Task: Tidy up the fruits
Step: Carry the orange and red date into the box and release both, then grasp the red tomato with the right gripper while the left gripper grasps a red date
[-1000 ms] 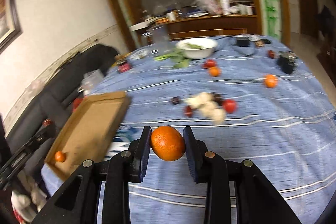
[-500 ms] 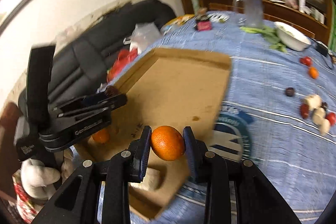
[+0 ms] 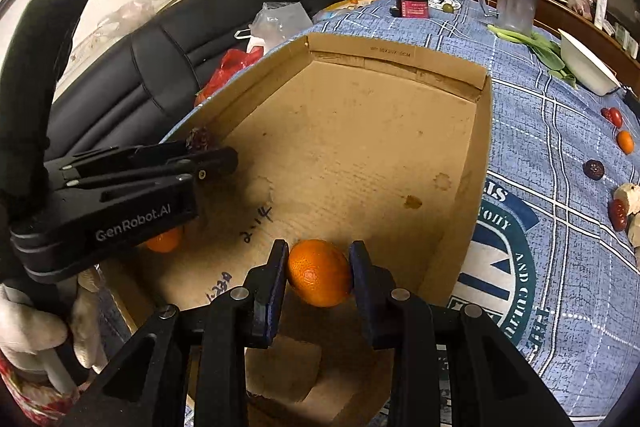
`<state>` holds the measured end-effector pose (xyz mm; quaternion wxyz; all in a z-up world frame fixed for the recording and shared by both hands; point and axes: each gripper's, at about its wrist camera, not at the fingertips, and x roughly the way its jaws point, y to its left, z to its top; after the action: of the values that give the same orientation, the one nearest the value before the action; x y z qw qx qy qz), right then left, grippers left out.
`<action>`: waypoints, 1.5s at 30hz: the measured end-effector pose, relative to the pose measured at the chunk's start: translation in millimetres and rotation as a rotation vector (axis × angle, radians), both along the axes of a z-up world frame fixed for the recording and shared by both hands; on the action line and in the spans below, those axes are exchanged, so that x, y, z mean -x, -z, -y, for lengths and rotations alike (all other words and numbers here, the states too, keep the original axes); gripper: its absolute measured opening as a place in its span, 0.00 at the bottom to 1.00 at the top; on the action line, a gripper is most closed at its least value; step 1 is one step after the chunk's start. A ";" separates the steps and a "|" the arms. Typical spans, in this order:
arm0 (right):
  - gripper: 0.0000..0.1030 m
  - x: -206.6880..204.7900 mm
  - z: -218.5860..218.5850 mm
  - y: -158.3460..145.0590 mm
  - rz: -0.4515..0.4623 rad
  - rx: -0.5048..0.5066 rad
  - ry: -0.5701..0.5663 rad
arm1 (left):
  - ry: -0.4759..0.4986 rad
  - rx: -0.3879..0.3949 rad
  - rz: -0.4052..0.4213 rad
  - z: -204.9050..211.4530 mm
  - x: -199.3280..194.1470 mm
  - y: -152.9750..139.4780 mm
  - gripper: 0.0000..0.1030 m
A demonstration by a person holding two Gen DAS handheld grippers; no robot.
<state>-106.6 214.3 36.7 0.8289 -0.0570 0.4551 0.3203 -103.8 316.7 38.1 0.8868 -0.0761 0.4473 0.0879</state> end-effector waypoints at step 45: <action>0.65 14.3 370.5 -256.9 0.293 0.025 0.692 | 0.446 0.102 0.157 215.7 -45.3 -197.0 0.86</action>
<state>-120.9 -156.2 293.6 0.9437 0.0450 0.3278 0.0041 -58.5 101.0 235.1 0.9114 -0.0267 0.3866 -0.1388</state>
